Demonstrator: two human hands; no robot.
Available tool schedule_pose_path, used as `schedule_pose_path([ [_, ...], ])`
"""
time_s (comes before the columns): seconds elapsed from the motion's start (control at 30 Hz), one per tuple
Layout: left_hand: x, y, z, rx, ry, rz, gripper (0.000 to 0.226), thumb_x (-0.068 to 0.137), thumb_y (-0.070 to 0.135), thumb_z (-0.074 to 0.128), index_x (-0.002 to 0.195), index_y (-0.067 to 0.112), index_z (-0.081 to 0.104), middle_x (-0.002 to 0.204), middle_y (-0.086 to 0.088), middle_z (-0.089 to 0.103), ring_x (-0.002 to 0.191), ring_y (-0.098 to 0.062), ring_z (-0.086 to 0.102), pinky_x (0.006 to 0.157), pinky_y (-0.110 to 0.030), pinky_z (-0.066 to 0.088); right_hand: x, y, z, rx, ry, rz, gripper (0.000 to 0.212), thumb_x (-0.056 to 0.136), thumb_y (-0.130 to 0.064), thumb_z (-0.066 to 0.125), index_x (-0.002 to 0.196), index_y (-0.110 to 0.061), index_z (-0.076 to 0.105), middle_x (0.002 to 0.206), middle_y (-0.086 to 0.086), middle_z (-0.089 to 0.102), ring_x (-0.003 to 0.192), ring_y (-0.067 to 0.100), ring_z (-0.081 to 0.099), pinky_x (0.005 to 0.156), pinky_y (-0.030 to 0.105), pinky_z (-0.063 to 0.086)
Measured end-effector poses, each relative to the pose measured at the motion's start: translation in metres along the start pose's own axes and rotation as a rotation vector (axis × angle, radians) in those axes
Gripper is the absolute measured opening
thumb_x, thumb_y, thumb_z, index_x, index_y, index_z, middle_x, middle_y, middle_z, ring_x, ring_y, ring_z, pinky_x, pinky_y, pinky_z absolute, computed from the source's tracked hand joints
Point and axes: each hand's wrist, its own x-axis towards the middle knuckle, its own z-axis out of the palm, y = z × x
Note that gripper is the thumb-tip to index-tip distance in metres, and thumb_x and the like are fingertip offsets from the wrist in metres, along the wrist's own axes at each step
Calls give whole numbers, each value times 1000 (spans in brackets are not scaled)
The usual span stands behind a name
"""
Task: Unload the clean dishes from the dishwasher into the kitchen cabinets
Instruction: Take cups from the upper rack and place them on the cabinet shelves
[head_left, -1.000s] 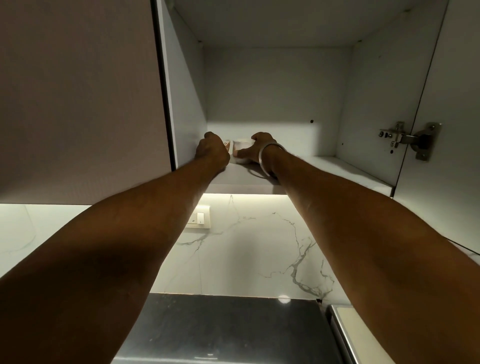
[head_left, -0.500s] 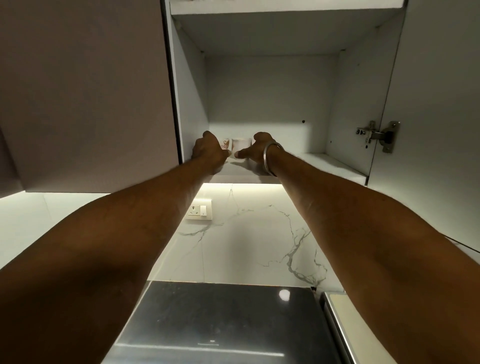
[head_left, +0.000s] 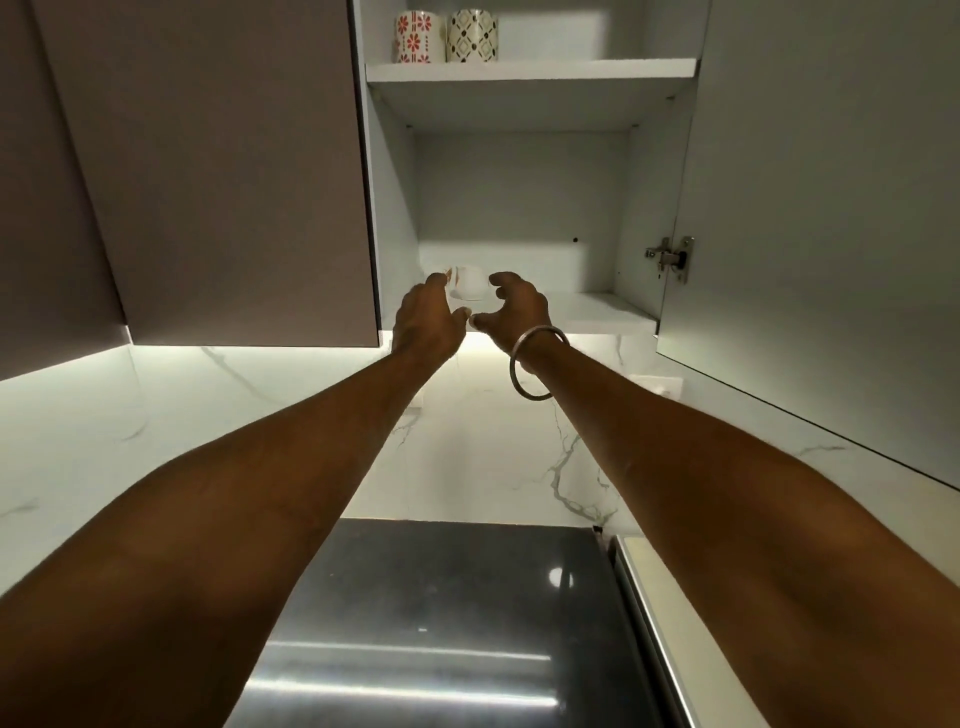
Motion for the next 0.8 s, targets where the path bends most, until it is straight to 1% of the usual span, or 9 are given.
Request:
schedule_pose_path([
  [0.07,-24,2,-5,-27,-7,17,53,97,28,68,144,13,49,138,-14,60,130,-32,54,105,-45,47,-27,-2,-6,2,14,-19,67,78,-19,82,138,-18,54,135,7,61,122,19,57,92,20,44],
  [0.13,-47,3,-8,-49,-10,22,51,97,28,68,144,13,51,136,-13,62,129,-31,57,104,-47,49,-53,-3,-13,-26,28,-43,65,78,-18,81,137,-17,55,135,6,61,124,17,57,91,17,40],
  [0.23,-87,9,-13,-74,-35,30,48,97,28,67,141,14,54,133,-12,64,124,-31,60,102,-47,50,-99,-1,-22,-57,68,-34,62,77,-17,80,135,-15,58,130,5,64,122,18,58,97,22,43],
  [0.33,-135,17,-13,-94,-75,61,46,96,28,66,139,14,56,131,-11,65,118,-30,63,99,-47,51,-151,9,-32,-78,105,-1,57,77,-20,80,131,-15,60,125,4,66,118,18,60,99,26,45],
  [0.43,-189,26,-9,-100,-154,48,44,98,28,65,140,17,56,132,-8,64,118,-28,63,96,-43,51,-210,20,-45,-68,103,56,58,78,-22,81,132,-16,60,127,4,65,118,17,60,101,31,48],
  [0.53,-244,37,-1,-103,-238,36,43,99,28,63,141,19,56,136,-6,63,124,-27,59,97,-40,48,-264,37,-62,-85,109,109,56,78,-17,80,130,-15,61,126,5,66,117,17,60,101,33,49],
  [0.6,-282,48,8,-104,-295,57,43,100,26,61,141,18,56,138,-7,62,128,-27,57,99,-41,47,-299,51,-78,-112,110,152,53,79,-16,79,129,-14,62,125,5,66,116,18,61,100,31,49],
  [0.7,-332,64,22,-126,-380,86,41,100,25,57,140,17,57,138,-9,61,127,-28,57,101,-41,47,-345,71,-107,-181,66,217,52,81,-17,77,130,-12,61,127,5,66,118,18,60,97,25,44],
  [0.8,-377,82,42,-142,-469,116,40,98,24,56,137,15,61,134,-11,63,124,-29,58,102,-42,48,-388,94,-139,-200,55,283,51,82,-16,76,131,-12,62,128,7,66,120,20,60,100,28,45],
])
